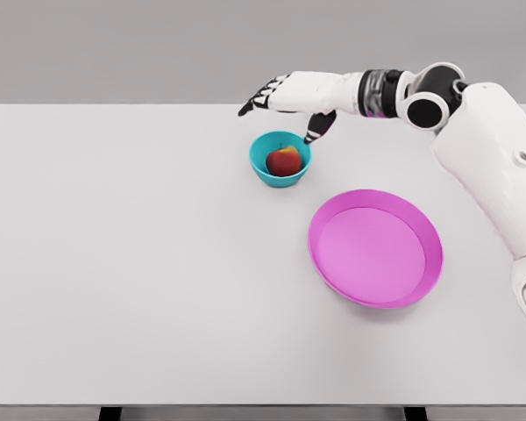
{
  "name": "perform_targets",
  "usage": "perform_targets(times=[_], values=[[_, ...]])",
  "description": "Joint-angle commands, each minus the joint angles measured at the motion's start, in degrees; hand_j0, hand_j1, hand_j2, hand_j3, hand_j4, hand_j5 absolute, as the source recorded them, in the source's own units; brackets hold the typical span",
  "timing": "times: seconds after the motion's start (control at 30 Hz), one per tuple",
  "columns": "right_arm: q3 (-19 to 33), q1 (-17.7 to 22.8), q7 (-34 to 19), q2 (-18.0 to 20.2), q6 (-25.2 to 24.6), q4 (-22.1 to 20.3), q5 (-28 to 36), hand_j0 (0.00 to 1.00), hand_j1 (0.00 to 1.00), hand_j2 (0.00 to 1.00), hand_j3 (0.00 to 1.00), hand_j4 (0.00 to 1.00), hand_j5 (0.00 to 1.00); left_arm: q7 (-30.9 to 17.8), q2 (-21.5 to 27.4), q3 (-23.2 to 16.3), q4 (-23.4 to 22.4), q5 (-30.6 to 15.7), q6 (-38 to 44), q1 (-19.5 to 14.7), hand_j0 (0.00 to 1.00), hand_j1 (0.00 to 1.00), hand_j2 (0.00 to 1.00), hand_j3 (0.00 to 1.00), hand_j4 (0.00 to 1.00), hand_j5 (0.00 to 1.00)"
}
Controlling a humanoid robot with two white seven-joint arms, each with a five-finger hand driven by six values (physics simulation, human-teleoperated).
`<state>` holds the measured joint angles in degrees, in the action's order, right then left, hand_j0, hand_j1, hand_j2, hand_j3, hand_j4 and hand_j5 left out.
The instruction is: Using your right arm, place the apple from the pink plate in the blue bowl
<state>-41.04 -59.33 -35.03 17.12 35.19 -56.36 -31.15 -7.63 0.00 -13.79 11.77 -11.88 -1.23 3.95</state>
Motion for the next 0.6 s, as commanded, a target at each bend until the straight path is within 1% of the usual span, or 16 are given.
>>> perform_targets(times=[0.0,0.07,0.13,0.33,0.5,0.57], values=[[3.94,0.26,0.03,2.29,-0.19,-3.22,0.74,1.00,1.00,1.00,1.00,1.00,1.00,-0.02,0.00,-0.01,0.00,-0.07,0.00,0.00,1.00,1.00,1.00,1.00,1.00,1.00],[7.20,0.70,0.03,4.94,-0.19,-6.13,1.00,1.00,1.00,1.00,1.00,1.00,1.00,-0.02,0.00,-0.01,0.00,0.01,-0.08,0.00,1.00,1.00,1.00,1.00,1.00,1.00],[9.05,1.76,0.03,8.02,-0.19,-7.80,1.88,1.00,1.00,1.00,1.00,1.00,1.00,-0.02,0.00,-0.01,0.00,0.02,0.00,0.00,1.00,1.00,1.00,1.00,1.00,1.00],[14.14,6.24,0.03,12.59,-0.19,-7.89,7.42,1.00,1.00,1.00,1.00,1.00,1.00,-0.02,0.00,-0.01,0.00,-0.07,0.00,0.00,1.00,1.00,1.00,1.00,1.00,1.00],[19.42,9.93,0.03,13.20,-0.19,-7.36,7.59,1.00,1.00,1.00,1.00,1.00,1.00,-0.02,0.00,-0.01,0.00,0.01,-0.08,0.00,1.00,1.00,1.00,1.00,1.00,1.00],[22.14,11.95,0.03,13.03,-0.19,-7.89,7.59,1.00,1.00,1.00,1.00,1.00,1.00,-0.02,0.00,-0.01,0.00,0.02,0.00,0.00,1.00,1.00,1.00,1.00,1.00,1.00]])
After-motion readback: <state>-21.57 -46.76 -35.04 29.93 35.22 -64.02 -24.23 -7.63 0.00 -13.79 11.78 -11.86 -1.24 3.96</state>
